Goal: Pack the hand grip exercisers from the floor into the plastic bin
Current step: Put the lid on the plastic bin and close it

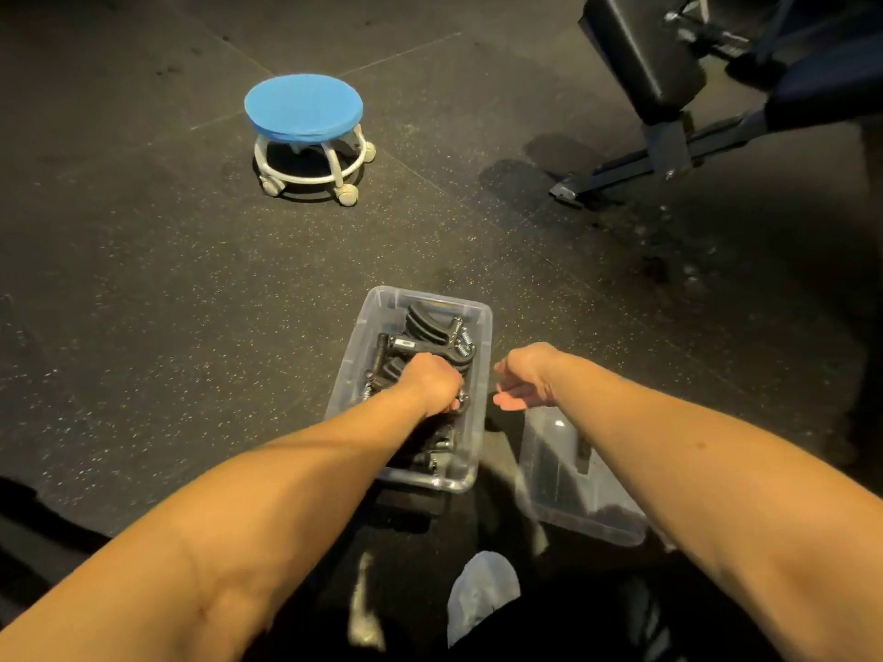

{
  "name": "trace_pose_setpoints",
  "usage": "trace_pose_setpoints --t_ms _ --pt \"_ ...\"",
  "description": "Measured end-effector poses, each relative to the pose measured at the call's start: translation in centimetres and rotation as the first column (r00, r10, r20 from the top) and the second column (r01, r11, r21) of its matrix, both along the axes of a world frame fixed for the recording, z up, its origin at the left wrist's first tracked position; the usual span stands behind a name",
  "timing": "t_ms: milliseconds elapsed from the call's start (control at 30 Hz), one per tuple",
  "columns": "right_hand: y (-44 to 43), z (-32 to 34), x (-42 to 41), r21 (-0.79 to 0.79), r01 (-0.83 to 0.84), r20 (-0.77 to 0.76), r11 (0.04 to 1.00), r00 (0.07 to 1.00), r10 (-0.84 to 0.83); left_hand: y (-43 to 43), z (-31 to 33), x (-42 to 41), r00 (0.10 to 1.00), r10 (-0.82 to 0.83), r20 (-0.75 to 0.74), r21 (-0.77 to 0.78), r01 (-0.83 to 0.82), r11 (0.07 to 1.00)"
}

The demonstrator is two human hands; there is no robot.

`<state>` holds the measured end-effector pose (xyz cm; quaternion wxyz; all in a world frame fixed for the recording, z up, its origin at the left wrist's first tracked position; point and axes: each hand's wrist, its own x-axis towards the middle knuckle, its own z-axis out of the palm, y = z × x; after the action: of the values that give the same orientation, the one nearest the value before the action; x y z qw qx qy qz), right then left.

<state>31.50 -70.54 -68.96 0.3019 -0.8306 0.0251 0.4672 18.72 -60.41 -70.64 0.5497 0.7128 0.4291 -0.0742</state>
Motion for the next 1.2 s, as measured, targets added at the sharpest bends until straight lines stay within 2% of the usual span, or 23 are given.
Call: trace_pose_setpoints --t_ms 200,300,433,533,600,667,767,833,1000,1133,1200 --pt "-3.8 4.2 5.7 -0.025 -0.155 0.013 0.988 0.988 0.155 -5.7 -1.3 5.8 0.992 -0.114 0.051 -0.045 0.117 0.992" --pt "-6.3 3.8 8.5 0.004 -0.152 0.036 0.988 0.988 0.152 -8.2 -3.4 8.1 0.989 -0.15 0.015 -0.088 0.151 0.985" --pt "-12.5 -3.6 10.8 -0.024 0.013 0.13 1.0 0.991 -0.01 -11.2 -7.5 10.2 0.977 -0.199 -0.076 -0.085 0.192 0.978" --pt "-18.5 -12.9 11.2 -0.121 0.135 0.135 0.983 0.984 -0.118 -13.0 -11.2 11.0 0.957 -0.217 -0.193 -0.075 0.206 0.976" --pt "-20.4 -15.2 9.4 -0.173 0.203 0.156 0.964 0.972 -0.176 -13.8 -13.3 11.1 0.936 -0.198 -0.29 -0.069 0.186 0.98" --pt "-21.2 -16.1 8.0 -0.227 0.211 0.199 0.951 0.966 -0.167 -14.2 -15.1 11.2 0.914 -0.164 -0.372 -0.049 0.158 0.986" --pt "-22.2 -18.8 6.9 -0.436 0.188 0.289 0.88 0.955 -0.061 -14.2 -16.6 11.0 0.882 -0.16 -0.443 -0.056 0.151 0.987" --pt "-22.2 -20.3 6.4 -0.498 0.256 0.295 0.828 0.948 -0.116 -14.3 -16.8 10.9 0.864 -0.185 -0.468 -0.062 0.177 0.982" --pt "-20.3 -21.0 6.4 -0.378 0.552 0.367 0.743 0.826 -0.427 -15.1 -16.4 11.6 0.865 -0.219 -0.451 -0.145 0.171 0.975" --pt "-20.6 -18.8 6.5 -0.407 0.517 0.314 0.753 0.853 -0.416 -15.1 -14.0 11.2 0.847 -0.241 -0.474 -0.082 0.23 0.97" --pt "-21.0 -17.5 6.5 -0.35 0.523 0.317 0.777 0.847 -0.428 -14.6 -12.8 11.1 0.846 -0.229 -0.481 -0.039 0.24 0.97"
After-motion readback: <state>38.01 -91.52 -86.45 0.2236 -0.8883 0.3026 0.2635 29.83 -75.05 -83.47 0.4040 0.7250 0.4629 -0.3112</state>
